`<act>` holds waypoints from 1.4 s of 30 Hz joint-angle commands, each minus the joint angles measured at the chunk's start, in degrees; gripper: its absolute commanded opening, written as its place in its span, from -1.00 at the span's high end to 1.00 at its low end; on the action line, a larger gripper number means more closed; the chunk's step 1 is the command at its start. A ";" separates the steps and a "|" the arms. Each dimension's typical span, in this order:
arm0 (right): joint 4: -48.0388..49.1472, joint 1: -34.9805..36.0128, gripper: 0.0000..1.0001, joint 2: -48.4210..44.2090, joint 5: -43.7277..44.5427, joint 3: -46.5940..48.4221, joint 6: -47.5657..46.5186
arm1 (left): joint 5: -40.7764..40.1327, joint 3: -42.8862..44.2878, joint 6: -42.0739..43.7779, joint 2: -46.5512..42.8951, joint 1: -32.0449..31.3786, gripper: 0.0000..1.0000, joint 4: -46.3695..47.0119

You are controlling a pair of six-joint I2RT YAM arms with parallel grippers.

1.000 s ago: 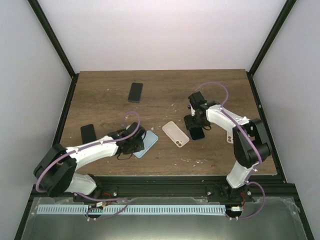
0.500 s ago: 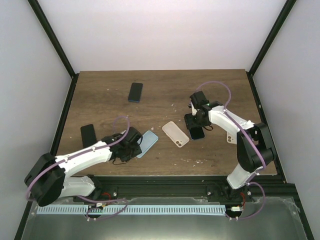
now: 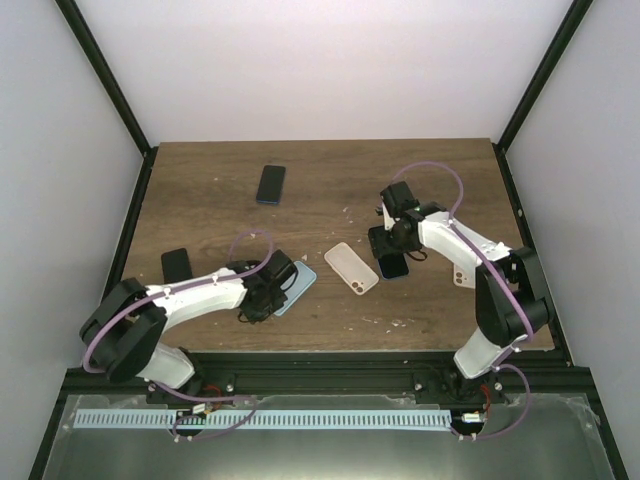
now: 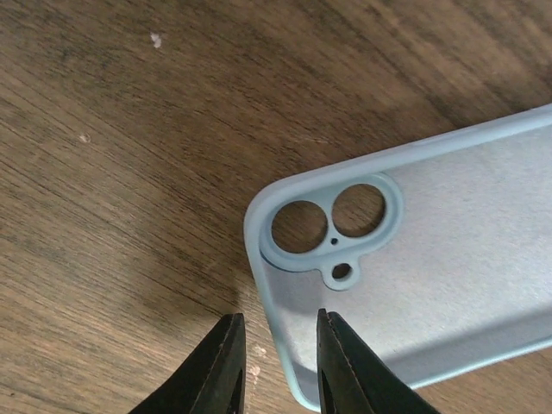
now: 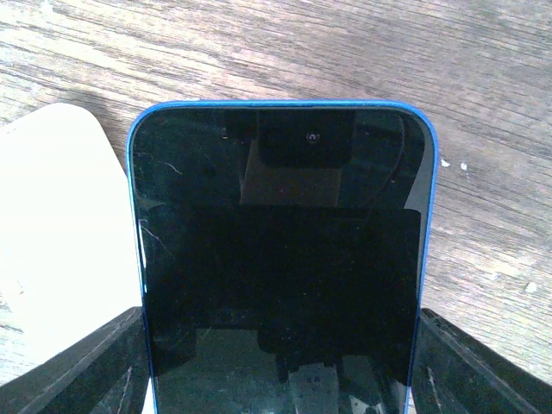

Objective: Put the phone into the phone case

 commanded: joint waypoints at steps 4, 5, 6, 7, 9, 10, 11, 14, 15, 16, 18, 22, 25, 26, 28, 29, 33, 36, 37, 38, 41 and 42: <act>0.19 0.56 -0.33 -2.03 -0.24 1.01 -0.49 | -0.35 0.08 -1.32 1.74 -0.49 0.49 0.68; 0.13 0.58 -0.33 -2.02 -0.25 1.13 -0.48 | -0.61 -0.12 -1.27 1.86 -0.44 0.49 1.12; 0.04 0.52 -0.33 -2.02 -0.25 1.24 -0.49 | -0.87 -0.36 -1.26 2.02 -0.46 0.50 1.38; -0.03 0.51 -0.33 -2.09 -0.24 1.27 -0.49 | -1.02 -0.44 -1.01 2.21 -0.44 0.51 1.95; -0.13 0.56 -0.33 -2.31 -0.33 1.35 -0.41 | -1.42 -0.55 -0.51 2.63 -0.44 0.60 2.47; -0.21 0.58 -0.32 -2.43 -0.38 1.36 -0.40 | -1.47 -0.60 0.08 2.79 -0.49 0.70 2.79; -0.34 0.54 -0.32 -2.58 -0.61 1.41 -0.40 | -1.49 -0.56 1.15 2.91 -0.41 0.81 3.23; -0.63 0.67 -0.32 -3.27 -1.20 1.37 -0.36 | -1.32 -0.63 7.00 2.41 -0.43 1.00 5.17; -0.69 0.75 -0.33 -3.63 -1.28 1.32 -0.44 | -1.45 -0.58 9.55 2.02 -0.41 1.00 5.70; -0.74 0.86 -0.33 -3.99 -1.57 1.28 -0.32 | -2.11 -0.56 11.70 1.52 -0.33 1.00 5.72; -0.68 1.01 -0.32 -4.83 -2.31 1.26 -0.17 | -2.06 -0.85 17.46 0.26 -0.11 1.00 7.23; -0.66 1.83 -0.32 -6.00 -3.25 1.22 0.44 | -0.90 -0.31 32.49 -1.41 -0.16 1.00 9.56; -0.60 2.87 -0.32 -6.24 -3.86 1.10 0.73 | -0.66 0.03 40.44 -1.91 -1.49 1.00 10.78; -0.53 3.19 -0.32 -6.24 -4.01 1.03 0.86 | -0.70 -0.18 42.78 -2.00 -2.01 1.00 11.66; -0.34 3.85 -0.32 -6.33 -4.30 0.89 1.09 | -0.32 0.44 46.57 -1.51 -2.79 1.00 11.26; -0.17 4.11 -0.32 -6.40 -4.56 0.80 1.24 | -0.34 1.01 48.15 -1.03 -3.06 1.00 10.60; 0.92 5.86 -0.32 -6.50 -5.66 0.84 0.66 | -0.90 2.66 48.66 -0.20 -3.52 0.52 8.40; 2.23 8.48 -0.32 -6.76 -6.01 0.66 -1.19 | 7.31 0.94 44.95 -3.96 0.87 -0.09 11.27; 2.69 9.36 -0.32 -6.91 -5.89 0.59 -1.97 | 11.25 -0.22 43.52 -6.08 3.03 -0.29 13.06; 3.34 10.45 -0.32 -7.11 -5.88 0.39 -2.86 | 14.32 -1.27 42.13 -8.26 4.85 -0.37 14.75; 5.62 13.99 -0.32 -7.67 -5.71 0.10 -6.00 | 19.81 -2.84 39.44 -13.49 10.62 -0.48 15.81; 6.37 15.31 -0.32 -7.85 -5.95 -0.15 -7.45 | 21.95 -3.24 38.69 -14.82 12.96 -0.61 15.73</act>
